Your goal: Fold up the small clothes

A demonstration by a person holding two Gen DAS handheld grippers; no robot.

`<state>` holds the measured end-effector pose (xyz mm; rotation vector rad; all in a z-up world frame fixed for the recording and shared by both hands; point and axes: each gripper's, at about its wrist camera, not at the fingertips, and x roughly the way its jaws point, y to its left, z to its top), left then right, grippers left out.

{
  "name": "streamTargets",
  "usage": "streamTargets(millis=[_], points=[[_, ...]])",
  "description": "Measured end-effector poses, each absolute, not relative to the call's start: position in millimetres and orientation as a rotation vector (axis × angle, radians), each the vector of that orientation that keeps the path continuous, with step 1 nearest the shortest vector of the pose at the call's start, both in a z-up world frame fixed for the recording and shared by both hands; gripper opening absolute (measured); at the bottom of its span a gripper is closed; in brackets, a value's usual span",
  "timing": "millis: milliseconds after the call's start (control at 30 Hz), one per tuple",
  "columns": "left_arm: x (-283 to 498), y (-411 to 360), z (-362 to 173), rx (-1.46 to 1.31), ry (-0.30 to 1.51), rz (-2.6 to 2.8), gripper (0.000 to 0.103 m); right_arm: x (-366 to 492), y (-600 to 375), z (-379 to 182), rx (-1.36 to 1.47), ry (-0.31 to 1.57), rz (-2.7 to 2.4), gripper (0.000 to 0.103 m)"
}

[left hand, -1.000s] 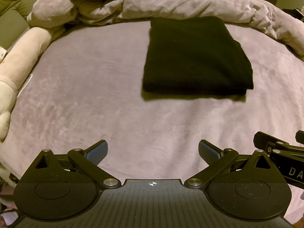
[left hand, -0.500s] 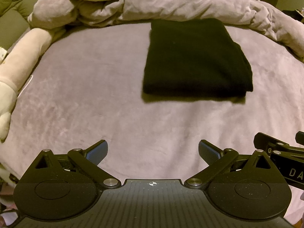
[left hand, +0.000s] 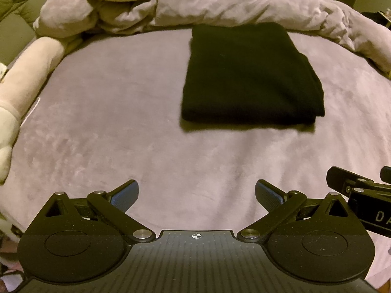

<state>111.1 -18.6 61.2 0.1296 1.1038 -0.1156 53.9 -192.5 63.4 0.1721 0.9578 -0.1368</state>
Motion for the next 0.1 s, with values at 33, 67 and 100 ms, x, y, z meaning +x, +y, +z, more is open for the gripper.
streamTargets(millis=[33,67,100], points=[[111.7,-18.4,60.9,0.130,1.106,-0.113,0.103,54.3,-192.4,63.5,0.173,0.957,-0.136,0.099],[112.3,-18.3,60.7,0.127,1.107,-0.112,0.103,54.3,-192.6,63.6,0.173,0.957,-0.136,0.099],[112.3,-18.9,60.5,0.123,1.108,-0.113,0.103,54.2,-192.6,63.6,0.172,0.957,-0.137,0.099]])
